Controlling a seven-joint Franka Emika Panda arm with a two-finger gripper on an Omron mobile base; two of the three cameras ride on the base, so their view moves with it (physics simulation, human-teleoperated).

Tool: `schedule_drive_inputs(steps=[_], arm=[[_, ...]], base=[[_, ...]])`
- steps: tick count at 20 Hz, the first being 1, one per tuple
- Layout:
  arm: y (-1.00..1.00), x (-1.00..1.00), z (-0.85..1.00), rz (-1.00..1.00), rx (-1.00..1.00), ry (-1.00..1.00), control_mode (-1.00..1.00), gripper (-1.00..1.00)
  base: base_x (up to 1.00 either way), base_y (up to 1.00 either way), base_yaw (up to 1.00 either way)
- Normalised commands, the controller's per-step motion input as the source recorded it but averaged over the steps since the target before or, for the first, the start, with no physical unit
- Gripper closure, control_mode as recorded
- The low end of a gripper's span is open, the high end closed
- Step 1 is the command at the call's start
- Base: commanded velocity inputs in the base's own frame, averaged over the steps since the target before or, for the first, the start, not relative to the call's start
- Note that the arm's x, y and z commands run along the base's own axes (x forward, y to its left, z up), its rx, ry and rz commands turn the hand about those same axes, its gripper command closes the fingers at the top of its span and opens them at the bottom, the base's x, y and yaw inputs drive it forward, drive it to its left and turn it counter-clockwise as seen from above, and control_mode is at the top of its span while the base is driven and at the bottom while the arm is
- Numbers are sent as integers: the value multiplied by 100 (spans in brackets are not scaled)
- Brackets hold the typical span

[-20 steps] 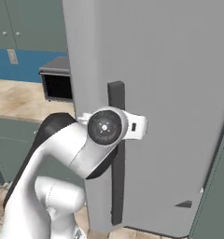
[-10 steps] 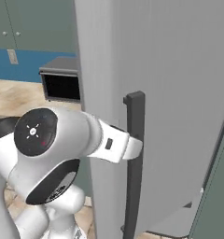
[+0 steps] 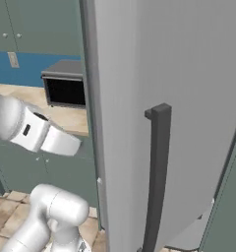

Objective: Open the fridge, remove the tangerine, lime, and steak, and place them on any counter.

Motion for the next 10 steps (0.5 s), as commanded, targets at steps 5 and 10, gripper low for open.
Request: schedule_drive_inputs(steps=[5,10], arm=[[92,100,-17,0,-15,33,-100,-100],[33,100,-4,-1,-5,35,-100,-100]], base=[[0,0,0],[0,0,0]])
